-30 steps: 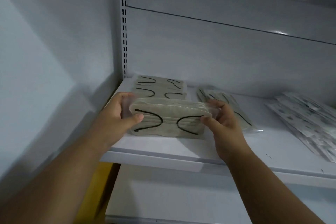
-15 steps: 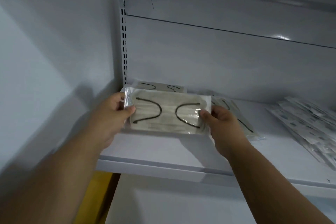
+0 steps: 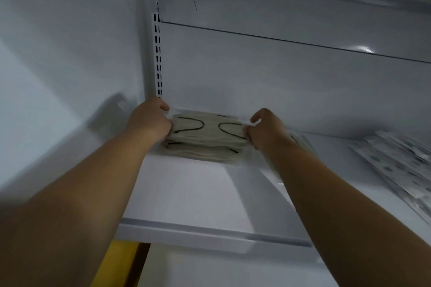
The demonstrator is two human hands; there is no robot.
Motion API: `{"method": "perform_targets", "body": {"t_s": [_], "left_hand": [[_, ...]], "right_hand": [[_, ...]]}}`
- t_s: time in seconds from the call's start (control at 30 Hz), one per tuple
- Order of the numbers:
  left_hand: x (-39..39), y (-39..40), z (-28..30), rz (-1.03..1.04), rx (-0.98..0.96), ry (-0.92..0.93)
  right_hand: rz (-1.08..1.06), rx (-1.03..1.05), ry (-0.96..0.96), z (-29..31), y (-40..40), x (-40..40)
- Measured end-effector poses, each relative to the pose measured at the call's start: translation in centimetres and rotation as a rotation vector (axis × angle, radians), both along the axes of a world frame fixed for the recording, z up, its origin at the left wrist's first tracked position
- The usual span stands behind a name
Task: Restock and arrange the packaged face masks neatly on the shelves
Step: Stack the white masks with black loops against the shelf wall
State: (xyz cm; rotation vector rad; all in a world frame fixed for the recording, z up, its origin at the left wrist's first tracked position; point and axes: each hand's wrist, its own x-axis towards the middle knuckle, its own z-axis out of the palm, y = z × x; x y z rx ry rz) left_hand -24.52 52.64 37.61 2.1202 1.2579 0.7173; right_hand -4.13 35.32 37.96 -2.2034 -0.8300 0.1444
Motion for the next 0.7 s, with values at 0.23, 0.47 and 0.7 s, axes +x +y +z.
{"method": "perform_targets", "body": {"t_s": [0.23, 0.47, 0.7], "left_hand": [[-0.6, 0.0, -2.1, -0.008, 0.082, 0.086], [-0.2, 0.0, -3.1, 0.013, 0.125, 0.107], [-0.2, -1.8, -0.9, -0.019, 0.363, 0.05]], "right_hand": [[0.061, -0.048, -0.131, -1.3, 0.2, -1.0], [0.067, -0.243, -0.254, -1.8, 0.2, -2.0], [-0.017, -0.078, -0.336, 0.6, -0.7, -2.4]]}}
